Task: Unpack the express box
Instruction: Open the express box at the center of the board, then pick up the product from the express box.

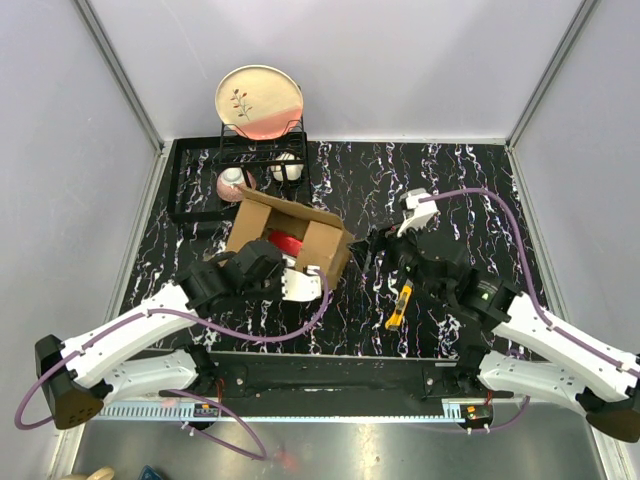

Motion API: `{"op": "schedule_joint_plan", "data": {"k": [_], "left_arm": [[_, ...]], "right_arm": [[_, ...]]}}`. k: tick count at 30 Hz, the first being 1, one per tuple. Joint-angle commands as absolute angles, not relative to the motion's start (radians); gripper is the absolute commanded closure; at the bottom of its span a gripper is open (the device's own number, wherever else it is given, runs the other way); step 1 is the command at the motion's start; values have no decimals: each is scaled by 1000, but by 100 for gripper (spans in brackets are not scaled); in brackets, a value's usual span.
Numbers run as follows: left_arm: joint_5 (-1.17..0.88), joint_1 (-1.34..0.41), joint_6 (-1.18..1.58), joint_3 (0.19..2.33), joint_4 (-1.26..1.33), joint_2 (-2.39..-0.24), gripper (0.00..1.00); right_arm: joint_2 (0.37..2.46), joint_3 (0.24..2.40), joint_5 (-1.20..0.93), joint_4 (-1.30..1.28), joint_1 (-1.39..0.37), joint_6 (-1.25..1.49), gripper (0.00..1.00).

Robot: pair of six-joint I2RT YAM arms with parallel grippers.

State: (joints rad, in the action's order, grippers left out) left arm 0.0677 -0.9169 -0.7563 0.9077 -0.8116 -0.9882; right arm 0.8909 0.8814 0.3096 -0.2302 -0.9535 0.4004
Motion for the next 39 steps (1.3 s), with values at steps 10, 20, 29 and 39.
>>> {"op": "schedule_joint_plan", "data": {"k": [10, 20, 29, 39], "left_arm": [[45, -977, -948, 1166, -1002, -1023, 100], [61, -1093, -928, 1175, -982, -1022, 100], [314, -1232, -1060, 1140, -769, -977, 100], [397, -1384, -1627, 772, -402, -678, 100]], "right_arm": [[888, 1203, 33, -563, -931, 451, 0], [943, 1095, -146, -422, -928, 614, 86], [1170, 1247, -103, -420, -897, 580, 100], [1457, 1427, -205, -482, -839, 459, 89]]}}
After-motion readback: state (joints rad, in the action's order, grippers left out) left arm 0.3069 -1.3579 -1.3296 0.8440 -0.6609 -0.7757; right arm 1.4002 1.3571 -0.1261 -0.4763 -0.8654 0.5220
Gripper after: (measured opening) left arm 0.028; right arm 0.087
